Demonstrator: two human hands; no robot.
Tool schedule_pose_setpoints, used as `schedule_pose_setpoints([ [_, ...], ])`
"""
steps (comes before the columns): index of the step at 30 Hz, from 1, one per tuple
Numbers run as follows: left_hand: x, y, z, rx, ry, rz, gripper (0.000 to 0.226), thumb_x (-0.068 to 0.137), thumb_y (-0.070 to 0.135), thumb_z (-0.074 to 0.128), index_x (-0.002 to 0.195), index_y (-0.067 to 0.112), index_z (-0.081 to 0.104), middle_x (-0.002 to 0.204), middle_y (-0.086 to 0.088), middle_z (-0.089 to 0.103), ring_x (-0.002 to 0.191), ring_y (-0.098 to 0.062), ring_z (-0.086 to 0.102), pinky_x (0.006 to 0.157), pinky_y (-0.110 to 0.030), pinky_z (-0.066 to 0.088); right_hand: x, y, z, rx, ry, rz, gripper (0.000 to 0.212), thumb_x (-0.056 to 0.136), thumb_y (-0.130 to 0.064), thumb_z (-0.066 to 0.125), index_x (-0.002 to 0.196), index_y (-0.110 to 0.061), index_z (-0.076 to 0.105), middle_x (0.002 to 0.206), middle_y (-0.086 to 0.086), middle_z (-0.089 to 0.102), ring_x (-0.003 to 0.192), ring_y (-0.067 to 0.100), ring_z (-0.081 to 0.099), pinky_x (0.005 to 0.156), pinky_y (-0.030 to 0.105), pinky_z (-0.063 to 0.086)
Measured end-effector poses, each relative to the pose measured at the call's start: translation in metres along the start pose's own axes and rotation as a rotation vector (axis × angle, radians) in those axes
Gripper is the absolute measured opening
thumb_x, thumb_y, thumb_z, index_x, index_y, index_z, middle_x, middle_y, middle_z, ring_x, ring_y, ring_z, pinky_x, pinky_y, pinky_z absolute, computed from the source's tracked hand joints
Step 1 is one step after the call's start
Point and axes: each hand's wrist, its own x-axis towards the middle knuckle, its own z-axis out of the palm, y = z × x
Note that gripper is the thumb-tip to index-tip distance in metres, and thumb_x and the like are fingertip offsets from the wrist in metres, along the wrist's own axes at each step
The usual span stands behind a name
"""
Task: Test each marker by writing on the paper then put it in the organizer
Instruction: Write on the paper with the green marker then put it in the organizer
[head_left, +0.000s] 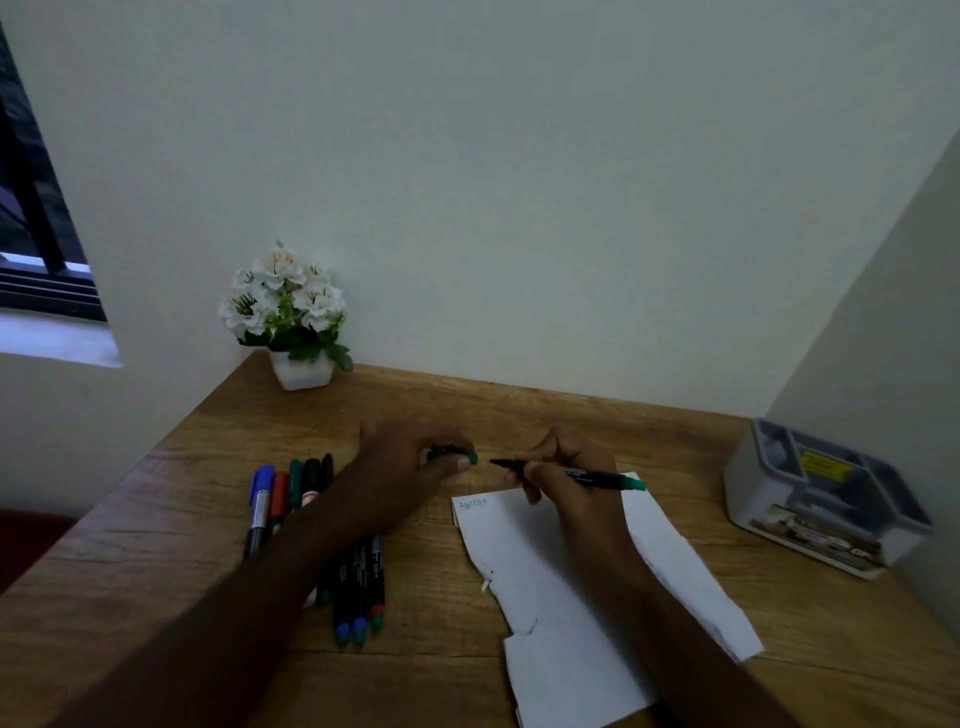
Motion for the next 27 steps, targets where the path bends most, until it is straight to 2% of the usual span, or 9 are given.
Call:
schedule_pose_setpoints([
  [2, 0.0, 0.002, 0.0, -0.139, -0.002, 0.08, 0.017, 0.087, 0.034, 0.061, 0.101, 0.032, 0.07, 0.097, 0.019, 0.068, 0.095, -0.002, 0.061, 0.088, -0.037, 0.049, 0.0, -0.003, 0.0, 0.149, 0.01, 0.018, 0.015, 0.079, -0.014, 0.057, 0.074, -0.001, 0.062, 0.073, 0.008, 0.071, 0.074, 0.02, 0.067, 0.072, 0.03, 0.054],
  [6, 0.0, 0.009, 0.0, -0.181, 0.01, 0.168, 0.016, 0.089, 0.014, 0.064, 0.103, 0.017, 0.071, 0.096, 0.011, 0.069, 0.093, -0.005, 0.061, 0.079, -0.016, 0.047, 0.0, -0.006, 0.001, 0.244, 0.042, -0.02, 0.007, 0.081, -0.006, 0.057, 0.075, -0.003, 0.06, 0.07, 0.013, 0.071, 0.065, 0.024, 0.065, 0.065, 0.028, 0.055],
  [9, 0.001, 0.009, 0.001, -0.191, 0.006, 0.175, 0.016, 0.089, 0.013, 0.064, 0.103, 0.016, 0.071, 0.096, 0.012, 0.068, 0.095, -0.005, 0.06, 0.079, -0.011, 0.044, 0.0, -0.003, 0.001, 0.243, 0.035, -0.021, 0.016, 0.086, 0.004, 0.058, 0.072, -0.004, 0.059, 0.066, 0.011, 0.07, 0.063, 0.021, 0.064, 0.064, 0.028, 0.053],
  [13, 0.0, 0.009, 0.002, -0.206, -0.003, 0.204, 0.018, 0.088, 0.02, 0.062, 0.102, 0.016, 0.071, 0.096, 0.009, 0.068, 0.092, -0.006, 0.06, 0.075, -0.008, 0.041, -0.001, -0.001, 0.002, 0.217, 0.012, -0.024, 0.015, 0.087, 0.003, 0.059, 0.072, 0.003, 0.058, 0.066, 0.014, 0.069, 0.058, 0.011, 0.062, 0.063, 0.026, 0.052],
  [16, -0.001, 0.01, 0.003, -0.234, -0.007, 0.21, 0.018, 0.088, 0.019, 0.062, 0.103, 0.014, 0.071, 0.096, 0.006, 0.069, 0.091, -0.005, 0.06, 0.072, -0.004, 0.037, 0.001, 0.001, 0.002, 0.222, 0.006, -0.031, 0.011, 0.083, -0.004, 0.059, 0.071, -0.003, 0.058, 0.068, 0.017, 0.069, 0.058, 0.011, 0.062, 0.062, 0.027, 0.051],
  [20, -0.002, 0.016, 0.004, -0.253, -0.029, 0.247, 0.015, 0.09, 0.013, 0.064, 0.103, 0.014, 0.071, 0.093, 0.005, 0.069, 0.085, -0.004, 0.059, 0.069, -0.005, 0.036, 0.001, 0.004, 0.002, 0.213, -0.044, -0.032, 0.009, 0.087, -0.002, 0.064, 0.079, -0.001, 0.06, 0.073, 0.016, 0.072, 0.061, 0.018, 0.065, 0.062, 0.032, 0.054],
  [23, -0.002, 0.021, 0.003, -0.289, -0.023, 0.289, 0.014, 0.09, 0.009, 0.064, 0.099, 0.011, 0.074, 0.09, 0.004, 0.073, 0.082, -0.002, 0.062, 0.067, -0.006, 0.038, 0.001, 0.005, 0.002, 0.139, -0.093, -0.025, 0.015, 0.09, -0.008, 0.07, 0.08, 0.001, 0.064, 0.07, 0.006, 0.072, 0.062, 0.015, 0.065, 0.063, 0.025, 0.052],
  [24, -0.002, 0.022, 0.003, -0.309, -0.017, 0.286, 0.014, 0.09, 0.011, 0.063, 0.098, 0.011, 0.075, 0.09, 0.004, 0.073, 0.082, -0.005, 0.063, 0.066, -0.009, 0.041, 0.001, 0.005, 0.001, 0.129, -0.096, -0.016, 0.019, 0.089, -0.015, 0.072, 0.079, 0.0, 0.065, 0.068, 0.003, 0.071, 0.063, 0.012, 0.064, 0.064, 0.022, 0.05],
  [27, -0.003, 0.021, 0.004, -0.408, -0.017, 0.213, 0.018, 0.088, 0.018, 0.062, 0.098, 0.011, 0.075, 0.089, 0.001, 0.074, 0.085, -0.017, 0.067, 0.072, -0.035, 0.054, 0.003, 0.005, -0.003, 0.134, -0.119, 0.042, 0.03, 0.085, -0.031, 0.073, 0.081, -0.003, 0.064, 0.07, 0.004, 0.07, 0.07, 0.011, 0.065, 0.07, 0.024, 0.048],
])
